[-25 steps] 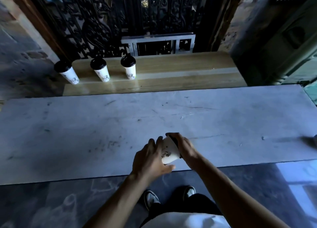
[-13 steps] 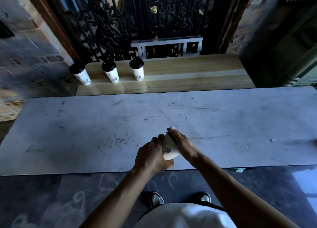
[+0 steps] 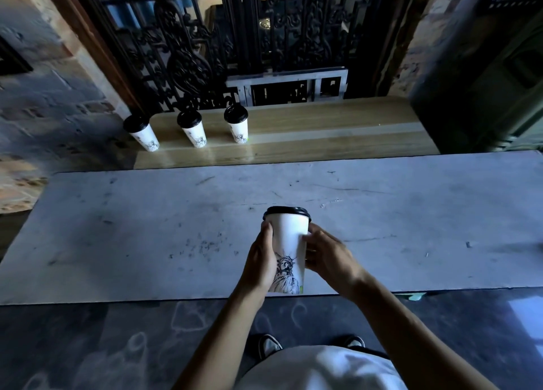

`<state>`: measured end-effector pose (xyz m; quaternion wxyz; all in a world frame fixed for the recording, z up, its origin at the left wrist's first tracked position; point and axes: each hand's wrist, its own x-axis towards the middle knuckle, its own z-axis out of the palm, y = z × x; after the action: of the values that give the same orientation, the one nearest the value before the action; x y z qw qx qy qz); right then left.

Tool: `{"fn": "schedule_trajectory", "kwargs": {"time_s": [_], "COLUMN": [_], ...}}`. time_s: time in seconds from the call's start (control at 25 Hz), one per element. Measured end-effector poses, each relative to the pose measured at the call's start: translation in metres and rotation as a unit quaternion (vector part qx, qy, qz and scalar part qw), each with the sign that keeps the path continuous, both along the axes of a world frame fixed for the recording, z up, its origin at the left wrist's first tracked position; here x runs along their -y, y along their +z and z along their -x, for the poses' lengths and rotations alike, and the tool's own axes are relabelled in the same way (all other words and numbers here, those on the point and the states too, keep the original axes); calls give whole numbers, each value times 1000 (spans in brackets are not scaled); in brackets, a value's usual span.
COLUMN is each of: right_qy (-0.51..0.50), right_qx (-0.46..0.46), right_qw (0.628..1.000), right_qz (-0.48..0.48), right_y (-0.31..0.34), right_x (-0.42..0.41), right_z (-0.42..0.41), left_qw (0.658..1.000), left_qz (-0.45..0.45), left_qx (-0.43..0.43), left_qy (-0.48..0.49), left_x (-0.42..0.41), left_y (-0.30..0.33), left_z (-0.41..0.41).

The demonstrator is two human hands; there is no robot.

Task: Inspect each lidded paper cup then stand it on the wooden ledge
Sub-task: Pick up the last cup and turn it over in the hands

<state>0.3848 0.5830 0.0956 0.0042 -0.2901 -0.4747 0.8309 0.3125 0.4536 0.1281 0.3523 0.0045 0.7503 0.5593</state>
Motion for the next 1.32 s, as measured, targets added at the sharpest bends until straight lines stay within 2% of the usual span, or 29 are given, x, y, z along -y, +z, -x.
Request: {"fn": "schedule_trajectory", "kwargs": {"time_s": [0.24, 0.36, 0.48, 0.6, 0.76, 1.08, 1.32], "right_qy": [-24, -49, -87, -81, -63, -69, -49], "right_qx": [0, -4, 21, 15, -19, -15, -34], "right_qw": [999, 999, 996, 996, 998, 998, 998], "right_qz": [-25, -23, -24, -25, -13, 5, 27], "right_y": [4, 9, 10, 9, 8, 5, 7], "right_x": [-1, -1, -1, 0, 7, 18, 19], "right_z": [-2, -4, -1, -1, 0, 8, 8], "left_qw": [997, 997, 991, 972, 957, 956, 971], "left_qz": [4, 10, -23, -52, -50, -53, -74], "left_qx": [-20, -41, -131, -230, -286, -287, -216], "left_qy": [-74, -63, 3, -6, -2, 41, 66], "left_x": [2, 9, 17, 22, 30, 41, 39], "left_y": [0, -5, -10, -10, -10, -7, -10], "left_z": [4, 6, -1, -2, 4, 15, 16]}}
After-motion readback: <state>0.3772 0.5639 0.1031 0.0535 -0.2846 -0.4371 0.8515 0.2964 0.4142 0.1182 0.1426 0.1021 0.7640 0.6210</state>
